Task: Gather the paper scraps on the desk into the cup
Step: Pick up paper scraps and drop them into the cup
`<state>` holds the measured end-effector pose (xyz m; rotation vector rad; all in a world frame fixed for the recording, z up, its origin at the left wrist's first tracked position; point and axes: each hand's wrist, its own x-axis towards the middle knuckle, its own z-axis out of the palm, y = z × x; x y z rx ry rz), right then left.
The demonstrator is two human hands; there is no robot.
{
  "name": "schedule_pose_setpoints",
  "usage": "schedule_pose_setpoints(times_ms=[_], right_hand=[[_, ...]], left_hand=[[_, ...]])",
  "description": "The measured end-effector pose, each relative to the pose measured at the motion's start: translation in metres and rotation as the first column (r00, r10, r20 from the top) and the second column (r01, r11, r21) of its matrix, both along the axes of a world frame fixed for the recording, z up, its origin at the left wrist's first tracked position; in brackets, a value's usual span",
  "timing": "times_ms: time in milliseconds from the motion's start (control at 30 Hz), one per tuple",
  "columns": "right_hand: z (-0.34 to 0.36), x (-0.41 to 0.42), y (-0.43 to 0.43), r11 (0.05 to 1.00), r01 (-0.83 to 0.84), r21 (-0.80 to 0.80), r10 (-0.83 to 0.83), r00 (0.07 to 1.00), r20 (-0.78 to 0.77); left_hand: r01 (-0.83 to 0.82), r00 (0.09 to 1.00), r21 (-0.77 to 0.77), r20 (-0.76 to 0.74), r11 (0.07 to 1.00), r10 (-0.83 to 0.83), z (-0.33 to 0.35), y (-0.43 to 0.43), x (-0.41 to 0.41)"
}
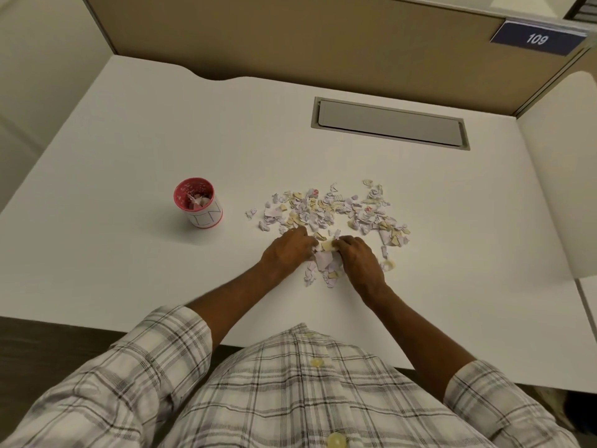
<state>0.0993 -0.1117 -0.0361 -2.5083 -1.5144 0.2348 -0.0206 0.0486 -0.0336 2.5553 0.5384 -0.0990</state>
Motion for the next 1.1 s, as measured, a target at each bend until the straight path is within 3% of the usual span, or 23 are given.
schedule_pose_setpoints(times_ms=[300,633,867,1033,1100], right_hand=[[0.009,0.0,0.003,0.948,0.222,0.227,-0.183,0.967,-0.179],[0.022,0.0,0.017,0.858,0.416,0.302,-0.271,0.865,-0.422],[0.019,0.0,0.029,0.866,0.428,0.259,-0.283,0.845,-0.453],[0.017,-0.004,0.034,0.884,0.388,0.262,-0.259,0.871,-0.417],[0.019,-0.005,0.037,0.887,0.382,0.258,-0.257,0.875,-0.411]], left_hand=[[-0.303,0.929,-0.34,0.106,0.89,0.356,0.001,0.004,-0.008],[-0.373,0.757,-0.545,0.289,0.75,0.586,0.048,0.026,-0.041],[-0.515,0.662,-0.326,0.435,0.792,0.61,0.097,0.111,-0.097],[-0.57,0.765,-0.028,0.346,0.821,0.543,0.107,0.158,-0.124],[-0.548,0.805,0.019,0.286,0.837,0.52,0.107,0.166,-0.125]])
